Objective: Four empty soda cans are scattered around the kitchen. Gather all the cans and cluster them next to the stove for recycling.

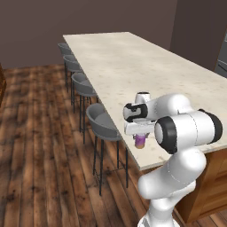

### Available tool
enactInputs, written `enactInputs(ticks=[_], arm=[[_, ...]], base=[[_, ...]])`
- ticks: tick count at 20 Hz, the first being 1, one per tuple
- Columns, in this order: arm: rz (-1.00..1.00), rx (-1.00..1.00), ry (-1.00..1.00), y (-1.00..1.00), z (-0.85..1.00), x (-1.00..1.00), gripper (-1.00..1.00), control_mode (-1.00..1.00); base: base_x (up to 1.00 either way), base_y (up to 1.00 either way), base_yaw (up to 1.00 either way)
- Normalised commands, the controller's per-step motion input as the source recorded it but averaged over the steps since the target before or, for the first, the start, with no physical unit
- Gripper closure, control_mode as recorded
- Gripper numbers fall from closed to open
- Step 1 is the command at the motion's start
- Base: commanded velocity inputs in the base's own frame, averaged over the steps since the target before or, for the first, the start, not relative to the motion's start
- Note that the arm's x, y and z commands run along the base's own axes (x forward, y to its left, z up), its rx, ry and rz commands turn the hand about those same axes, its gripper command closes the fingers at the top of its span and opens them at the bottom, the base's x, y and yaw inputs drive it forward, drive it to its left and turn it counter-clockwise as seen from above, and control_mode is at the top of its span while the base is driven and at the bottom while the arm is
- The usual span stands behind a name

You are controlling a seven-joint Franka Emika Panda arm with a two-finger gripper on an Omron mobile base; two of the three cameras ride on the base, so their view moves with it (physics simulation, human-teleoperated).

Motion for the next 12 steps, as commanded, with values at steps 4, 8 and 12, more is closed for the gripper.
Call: enactInputs(ticks=[4, 8, 12], arm=[[0.00, -0.02, -0.06, 0.00, 0.27, -0.06, 1.00, -1.00], [0.00, -0.02, -0.03, 0.00, 0.49, -0.03, 1.00, -1.00], [0.00, 0.00, 0.05, 0.00, 0.41, 0.00, 1.00, -1.00]], base=[[0.00, 0.00, 0.00], [0.00, 0.00, 0.00], [0.00, 0.00, 0.00]])
